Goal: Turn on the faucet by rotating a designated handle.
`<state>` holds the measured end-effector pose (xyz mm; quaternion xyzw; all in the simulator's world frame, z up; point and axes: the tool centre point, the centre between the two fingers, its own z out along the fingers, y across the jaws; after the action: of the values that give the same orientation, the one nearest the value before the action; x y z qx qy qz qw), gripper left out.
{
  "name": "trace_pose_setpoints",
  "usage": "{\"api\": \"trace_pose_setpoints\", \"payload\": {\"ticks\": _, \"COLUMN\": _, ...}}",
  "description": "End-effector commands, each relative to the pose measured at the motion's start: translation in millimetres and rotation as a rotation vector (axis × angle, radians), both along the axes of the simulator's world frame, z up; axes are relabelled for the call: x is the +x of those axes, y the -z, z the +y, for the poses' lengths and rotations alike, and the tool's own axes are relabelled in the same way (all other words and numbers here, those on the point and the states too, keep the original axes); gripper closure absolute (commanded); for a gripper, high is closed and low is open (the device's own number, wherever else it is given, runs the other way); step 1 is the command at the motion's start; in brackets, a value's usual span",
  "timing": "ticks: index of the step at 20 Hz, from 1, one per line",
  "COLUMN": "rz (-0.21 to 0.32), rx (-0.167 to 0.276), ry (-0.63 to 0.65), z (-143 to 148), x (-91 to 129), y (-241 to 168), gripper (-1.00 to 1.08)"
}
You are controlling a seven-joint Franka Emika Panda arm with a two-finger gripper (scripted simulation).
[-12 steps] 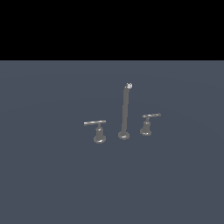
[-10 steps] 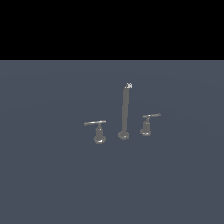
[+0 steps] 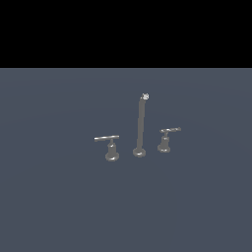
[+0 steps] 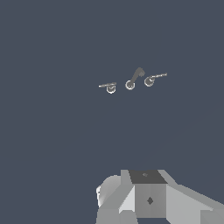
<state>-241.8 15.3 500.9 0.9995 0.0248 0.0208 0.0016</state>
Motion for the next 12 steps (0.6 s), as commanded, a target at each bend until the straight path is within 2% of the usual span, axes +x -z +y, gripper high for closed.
{"api": "trace_pose_setpoints", "payload": {"ticks": 1, "rz": -0.001, "rx": 0.001, "ry": -0.002, "z": 0, "x": 0, "y": 0, "gripper": 1.08}}
{"api": "trace_pose_setpoints", "payload": {"ticks": 6, "rz": 0.000, "rx": 0.001, "ry": 0.018, "z": -1, "x": 6, "y": 2, "gripper": 1.08}}
{"api": "trace_pose_setpoints", "payload": {"ticks": 12, "rz": 0.002, "rx": 0.005, "ry": 0.082, "z": -5, "x": 28, "y": 11, "gripper": 1.08}}
